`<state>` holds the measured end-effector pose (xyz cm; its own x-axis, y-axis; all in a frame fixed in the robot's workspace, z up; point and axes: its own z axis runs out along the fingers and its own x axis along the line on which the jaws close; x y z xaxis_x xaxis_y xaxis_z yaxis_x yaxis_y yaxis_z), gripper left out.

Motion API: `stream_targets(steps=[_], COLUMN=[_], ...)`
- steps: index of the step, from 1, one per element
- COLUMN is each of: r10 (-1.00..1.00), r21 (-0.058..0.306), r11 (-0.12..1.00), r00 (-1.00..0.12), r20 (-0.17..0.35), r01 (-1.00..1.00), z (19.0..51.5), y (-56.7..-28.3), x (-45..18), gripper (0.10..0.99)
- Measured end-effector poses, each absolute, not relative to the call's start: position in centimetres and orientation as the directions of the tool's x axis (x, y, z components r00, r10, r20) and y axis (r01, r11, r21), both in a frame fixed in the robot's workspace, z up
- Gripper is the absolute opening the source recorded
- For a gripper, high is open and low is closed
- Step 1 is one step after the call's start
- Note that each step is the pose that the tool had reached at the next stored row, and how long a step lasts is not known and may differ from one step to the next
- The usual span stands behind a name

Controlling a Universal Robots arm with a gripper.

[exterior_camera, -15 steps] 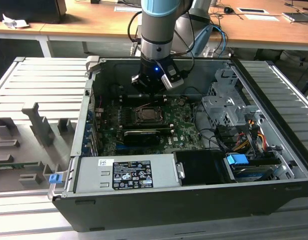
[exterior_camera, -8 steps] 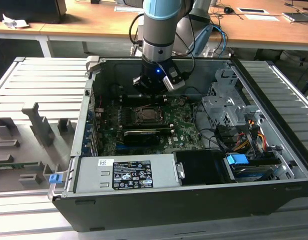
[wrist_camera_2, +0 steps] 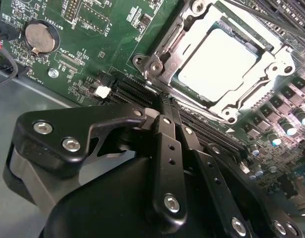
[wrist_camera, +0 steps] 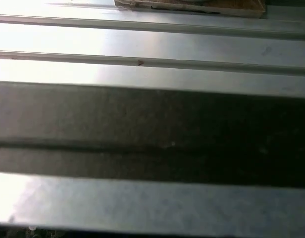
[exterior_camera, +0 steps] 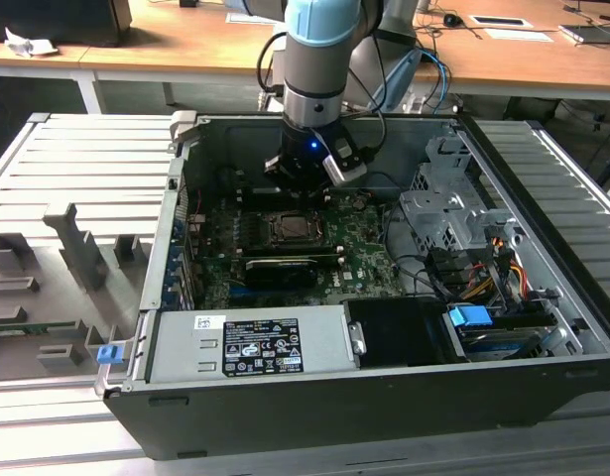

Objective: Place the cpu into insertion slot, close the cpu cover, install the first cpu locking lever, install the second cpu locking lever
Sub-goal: 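Install the first cpu locking lever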

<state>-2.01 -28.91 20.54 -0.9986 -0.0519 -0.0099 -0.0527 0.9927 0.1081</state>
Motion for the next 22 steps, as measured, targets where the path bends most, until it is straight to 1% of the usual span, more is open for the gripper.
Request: stream_targets(steps=[16, 22], r10=[-0.052, -0.052], r21=[0.107, 0.091], r11=[0.993, 0.994], r00=[-0.999, -0.999], r20=[-0.010, -0.009], r01=[-0.053, -0.053], z=[20.59, 20.37], y=[-28.91, -28.92], x=[-1.99, -1.99], gripper=[0.106, 0.106])
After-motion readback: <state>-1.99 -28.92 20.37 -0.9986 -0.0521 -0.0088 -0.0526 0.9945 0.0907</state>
